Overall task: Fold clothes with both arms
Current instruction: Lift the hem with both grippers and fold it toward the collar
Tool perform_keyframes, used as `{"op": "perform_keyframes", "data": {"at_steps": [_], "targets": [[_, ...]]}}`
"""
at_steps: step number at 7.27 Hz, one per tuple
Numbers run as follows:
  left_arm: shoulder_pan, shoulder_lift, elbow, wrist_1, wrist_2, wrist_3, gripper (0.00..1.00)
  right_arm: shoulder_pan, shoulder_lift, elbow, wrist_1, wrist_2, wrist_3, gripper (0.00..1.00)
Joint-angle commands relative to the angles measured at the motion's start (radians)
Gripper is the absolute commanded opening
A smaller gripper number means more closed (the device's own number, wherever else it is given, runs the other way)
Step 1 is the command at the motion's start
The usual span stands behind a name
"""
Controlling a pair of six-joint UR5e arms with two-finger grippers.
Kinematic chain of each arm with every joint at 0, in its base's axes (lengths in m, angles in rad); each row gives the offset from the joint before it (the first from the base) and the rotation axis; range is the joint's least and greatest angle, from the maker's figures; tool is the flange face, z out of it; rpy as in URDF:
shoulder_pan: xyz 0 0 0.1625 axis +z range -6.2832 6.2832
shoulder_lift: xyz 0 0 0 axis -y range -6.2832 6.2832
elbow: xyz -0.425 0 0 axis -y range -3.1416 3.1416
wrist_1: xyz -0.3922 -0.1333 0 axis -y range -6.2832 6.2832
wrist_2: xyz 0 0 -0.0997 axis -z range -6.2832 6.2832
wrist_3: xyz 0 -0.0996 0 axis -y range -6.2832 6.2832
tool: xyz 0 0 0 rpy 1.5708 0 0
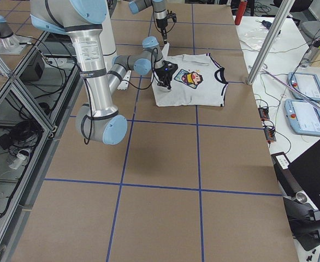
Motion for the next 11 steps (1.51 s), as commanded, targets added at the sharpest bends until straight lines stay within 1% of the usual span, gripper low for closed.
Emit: {"op": "perform_keyframes", "data": {"at_steps": [1,2,3,4,5,6,7,8,9,10,11], "targets": [[-0.123,-0.017,0.223,-0.272,-0.006,0.085,0.00,0.148,0.147,-0.219,0.009,0.032,-0.149,0.00],[-0.143,-0.020,0.343,-0.436,0.000,0.088,0.00,0.182,0.219,-0.314,0.011,0.032,-0.172,0.00],[-0.175,-0.023,0.417,-0.572,0.001,0.097,0.00,0.192,0.300,-0.432,0.016,0.034,-0.181,0.00],[-0.194,-0.026,0.451,-0.600,0.005,0.150,0.00,0.215,0.351,-0.549,0.098,0.035,-0.181,0.00],[-0.223,-0.039,0.468,-0.599,0.020,0.157,0.00,0.253,0.363,-0.626,0.197,0.058,-0.194,0.00],[-0.232,-0.080,0.506,-0.599,0.037,0.159,0.00,0.287,0.393,-0.666,0.207,0.101,-0.236,0.00],[-0.232,-0.101,0.540,-0.602,0.066,0.162,0.00,0.290,0.416,-0.718,0.212,0.101,-0.244,0.00],[-0.232,-0.141,0.607,-0.610,0.098,0.163,0.00,0.289,0.451,-0.784,0.224,0.103,-0.244,0.00],[-0.234,-0.161,0.646,-0.613,0.101,0.165,0.00,0.287,0.455,-0.848,0.326,0.101,-0.241,0.00],[-0.243,-0.161,0.654,-0.613,0.124,0.178,0.00,0.287,0.453,-0.873,0.356,0.101,-0.241,0.00],[-0.245,-0.163,0.675,-0.616,0.142,0.213,0.00,0.287,0.453,-0.884,0.356,0.101,-0.243,0.00]]}}
